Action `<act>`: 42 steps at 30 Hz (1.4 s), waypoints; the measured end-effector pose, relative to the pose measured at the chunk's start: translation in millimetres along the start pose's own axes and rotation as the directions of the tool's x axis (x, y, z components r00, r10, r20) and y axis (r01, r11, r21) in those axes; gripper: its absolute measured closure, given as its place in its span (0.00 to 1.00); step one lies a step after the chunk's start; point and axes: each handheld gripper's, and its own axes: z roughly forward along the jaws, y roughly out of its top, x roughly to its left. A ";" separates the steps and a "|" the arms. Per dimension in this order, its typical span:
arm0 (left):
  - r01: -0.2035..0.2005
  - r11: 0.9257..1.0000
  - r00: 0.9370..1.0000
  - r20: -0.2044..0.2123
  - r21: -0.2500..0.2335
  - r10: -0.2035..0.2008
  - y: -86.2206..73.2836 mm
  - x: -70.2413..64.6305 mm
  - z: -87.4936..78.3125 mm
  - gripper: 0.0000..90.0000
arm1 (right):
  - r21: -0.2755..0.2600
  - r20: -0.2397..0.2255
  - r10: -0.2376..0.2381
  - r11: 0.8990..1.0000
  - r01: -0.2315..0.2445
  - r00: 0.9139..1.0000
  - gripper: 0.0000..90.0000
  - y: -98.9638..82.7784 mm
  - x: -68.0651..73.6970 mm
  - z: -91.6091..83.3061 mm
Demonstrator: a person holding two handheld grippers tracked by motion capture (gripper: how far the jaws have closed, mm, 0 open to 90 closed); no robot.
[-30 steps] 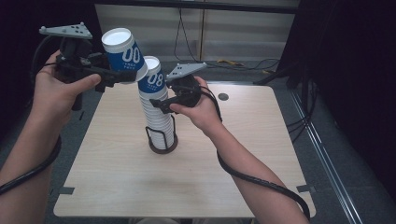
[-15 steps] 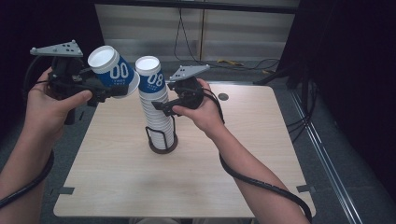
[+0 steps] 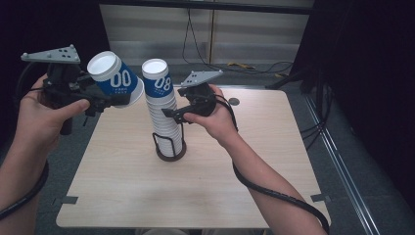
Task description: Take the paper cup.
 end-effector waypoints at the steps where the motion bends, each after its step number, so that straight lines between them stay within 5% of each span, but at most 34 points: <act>1: 0.000 1.000 1.000 0.000 0.000 0.000 0.0 0.0 0.0 0.25 | -0.001 -0.002 0.004 1.000 -0.004 1.000 0.19 -0.5 -0.2 -0.5; 10: 0.004 1.000 1.000 0.011 0.019 -0.005 -17.0 -1.2 -3.2 0.26 | 0.025 -0.003 -0.006 1.000 0.006 1.000 0.19 -10.6 -3.2 -2.3; 42: 0.025 0.994 0.997 0.070 0.107 -0.033 -73.6 -6.2 41.5 0.26 | 0.093 -0.043 0.009 0.996 -0.005 0.999 0.16 -46.8 -11.1 -12.5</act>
